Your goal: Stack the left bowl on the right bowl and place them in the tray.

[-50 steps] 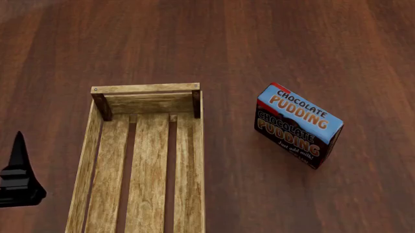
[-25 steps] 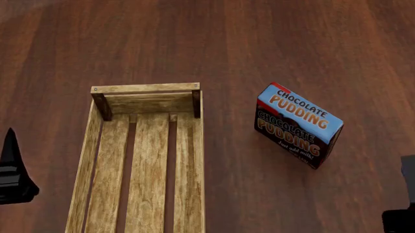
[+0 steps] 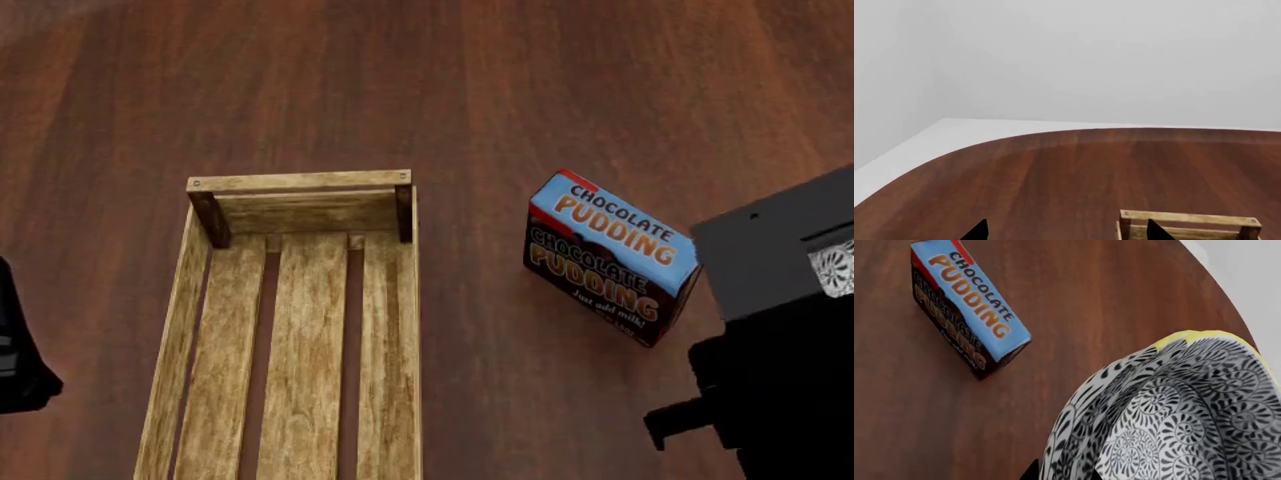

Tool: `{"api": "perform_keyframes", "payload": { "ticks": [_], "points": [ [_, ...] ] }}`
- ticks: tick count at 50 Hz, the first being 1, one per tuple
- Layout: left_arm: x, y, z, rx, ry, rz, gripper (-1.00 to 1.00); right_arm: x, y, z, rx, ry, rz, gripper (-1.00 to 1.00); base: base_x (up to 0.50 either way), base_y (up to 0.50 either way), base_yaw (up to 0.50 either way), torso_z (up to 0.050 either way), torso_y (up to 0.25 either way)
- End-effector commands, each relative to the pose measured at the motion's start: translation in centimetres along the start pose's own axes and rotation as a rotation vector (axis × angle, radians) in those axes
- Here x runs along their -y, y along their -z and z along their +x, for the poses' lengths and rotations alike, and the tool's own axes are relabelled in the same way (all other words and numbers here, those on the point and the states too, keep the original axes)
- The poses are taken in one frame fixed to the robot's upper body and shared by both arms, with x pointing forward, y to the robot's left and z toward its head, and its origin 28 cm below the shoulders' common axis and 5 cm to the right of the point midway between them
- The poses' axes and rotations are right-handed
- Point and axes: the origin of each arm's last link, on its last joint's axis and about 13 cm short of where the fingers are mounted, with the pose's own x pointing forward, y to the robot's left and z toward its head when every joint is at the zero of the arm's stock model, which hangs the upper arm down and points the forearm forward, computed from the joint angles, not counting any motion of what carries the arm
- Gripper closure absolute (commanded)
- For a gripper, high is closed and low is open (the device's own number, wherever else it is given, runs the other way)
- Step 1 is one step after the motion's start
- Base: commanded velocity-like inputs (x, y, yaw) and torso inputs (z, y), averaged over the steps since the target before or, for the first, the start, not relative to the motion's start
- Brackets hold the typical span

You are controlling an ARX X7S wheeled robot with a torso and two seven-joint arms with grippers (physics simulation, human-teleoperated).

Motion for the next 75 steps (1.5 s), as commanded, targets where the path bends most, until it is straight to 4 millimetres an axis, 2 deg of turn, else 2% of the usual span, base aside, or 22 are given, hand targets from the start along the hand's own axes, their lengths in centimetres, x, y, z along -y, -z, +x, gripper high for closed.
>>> {"api": "perform_keyframes", "payload": {
  "ticks": [1, 10, 24, 35, 49, 60, 75],
  "points": [
    [-0.2, -0.2, 0.0, 0.003, -0.007, -0.007, -1.0, 0.3, -2.4, -1.4, 0.095, 0.057, -0.092, 1.0, 0.0, 0.0, 0.0, 0.0, 0.0],
    [-0.4, -0.3, 0.0, 0.003, -0.015, -0.012, -1.0, -0.6, -4.8, -1.9, 0.196, 0.03, -0.189, 1.0, 0.0, 0.0, 0.0, 0.0, 0.002],
    [-0.4, -0.5, 0.0, 0.008, -0.018, -0.015, -1.0, -2.0, -6.7, -2.1, 0.273, -0.014, -0.299, 1.0, 0.0, 0.0, 0.0, 0.0, 0.0],
    [-0.5, -0.6, -0.1, 0.012, -0.02, -0.019, -1.0, -3.2, -7.1, -1.6, 0.315, -0.047, -0.377, 1.0, 0.0, 0.0, 0.0, 0.0, 0.001],
    [-1.0, -0.8, 0.0, 0.019, -0.04, -0.024, -1.0, -4.8, -7.5, -1.0, 0.389, -0.11, -0.395, 1.0, 0.0, 0.0, 0.0, 0.0, 0.001],
    [-1.8, -1.2, 0.1, 0.026, -0.079, -0.037, -1.0, -5.9, -8.4, -1.2, 0.467, -0.17, -0.419, 1.0, 0.0, 0.0, 0.0, 0.0, 0.001],
    [-1.9, -1.2, 0.2, 0.025, -0.082, -0.042, -1.0, -7.5, -9.9, -0.7, 0.509, -0.241, -0.453, 1.0, 0.0, 0.0, 0.0, 0.001, 0.001]
  ]
}}
